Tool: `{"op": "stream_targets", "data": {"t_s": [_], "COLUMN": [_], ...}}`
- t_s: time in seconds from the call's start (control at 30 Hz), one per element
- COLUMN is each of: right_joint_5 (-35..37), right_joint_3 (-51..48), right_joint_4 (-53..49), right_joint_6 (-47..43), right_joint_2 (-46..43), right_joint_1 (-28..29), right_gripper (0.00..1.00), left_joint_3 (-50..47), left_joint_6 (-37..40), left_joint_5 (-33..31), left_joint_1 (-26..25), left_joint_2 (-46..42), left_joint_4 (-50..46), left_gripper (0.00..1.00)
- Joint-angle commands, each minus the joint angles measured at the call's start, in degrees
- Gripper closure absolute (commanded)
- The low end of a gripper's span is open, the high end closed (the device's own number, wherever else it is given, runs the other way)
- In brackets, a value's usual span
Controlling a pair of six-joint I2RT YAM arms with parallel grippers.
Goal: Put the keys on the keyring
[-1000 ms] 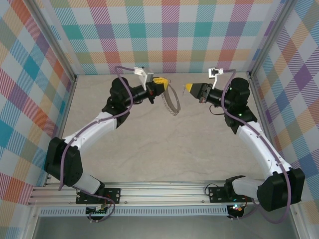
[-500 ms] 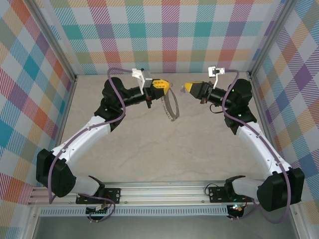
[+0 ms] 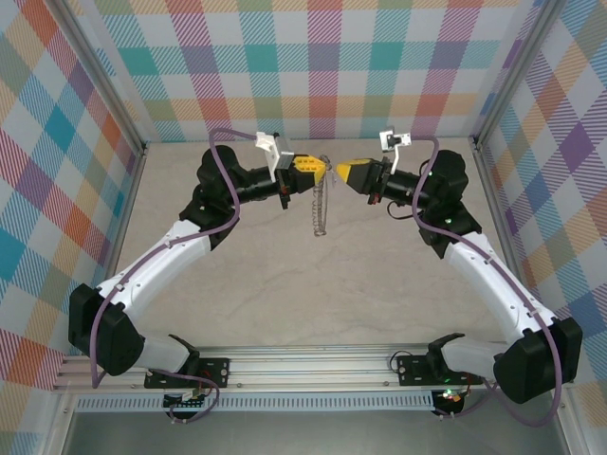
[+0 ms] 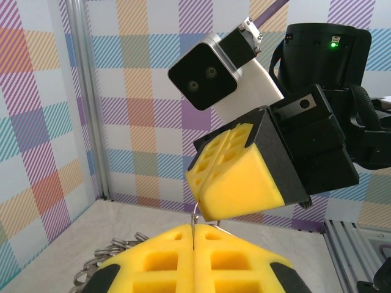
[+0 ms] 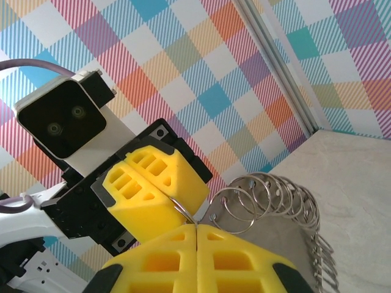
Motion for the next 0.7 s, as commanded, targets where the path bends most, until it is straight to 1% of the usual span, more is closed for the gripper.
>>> {"op": "stream_targets", "data": {"t_s": [0.0, 0.47, 0.67], "right_joint_5": [0.76, 1.72, 7.36], "right_joint_3": [2.07, 2.27, 1.4], "right_joint_4": [-0.2, -0.9, -5.71], "right_joint_6": [-2.63, -3.99, -6.75], "right_joint_2": [-1.05, -3.09, -5.24], "right_joint_1": [0.87, 1.97, 1.97], "right_gripper": [1.0, 1.0, 1.0], "left_joint_3": [2.88, 3.43, 2.84], "left_joint_6": [-0.96, -1.4, -1.5], "left_joint_5": [0.58, 0.11, -1.33], "left_joint_1": [-0.36, -0.4, -0.4], "left_joint_2": [0.14, 1.94, 1.83], "left_joint_4": [1.16, 1.03, 1.9], "left_gripper": [1.0, 1.0, 1.0]}}
